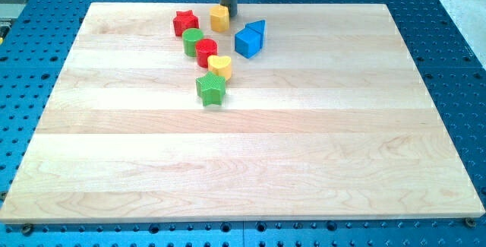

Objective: Touch the top of the red star

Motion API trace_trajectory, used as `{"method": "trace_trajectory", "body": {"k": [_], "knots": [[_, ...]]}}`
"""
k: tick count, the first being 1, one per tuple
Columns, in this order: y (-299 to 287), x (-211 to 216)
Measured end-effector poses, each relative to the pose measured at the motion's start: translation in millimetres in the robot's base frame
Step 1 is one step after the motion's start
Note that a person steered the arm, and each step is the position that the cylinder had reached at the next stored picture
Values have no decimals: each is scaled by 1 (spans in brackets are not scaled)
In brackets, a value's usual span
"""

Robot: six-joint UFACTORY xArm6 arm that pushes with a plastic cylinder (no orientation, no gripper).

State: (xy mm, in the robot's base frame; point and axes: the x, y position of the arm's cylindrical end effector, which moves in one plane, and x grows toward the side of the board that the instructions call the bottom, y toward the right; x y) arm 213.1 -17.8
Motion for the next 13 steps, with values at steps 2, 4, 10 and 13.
{"method": "trace_trajectory", "body": {"k": [2,4,10,13], "knots": [[103,8],[112,119],[-17,321],[-110,160]]}}
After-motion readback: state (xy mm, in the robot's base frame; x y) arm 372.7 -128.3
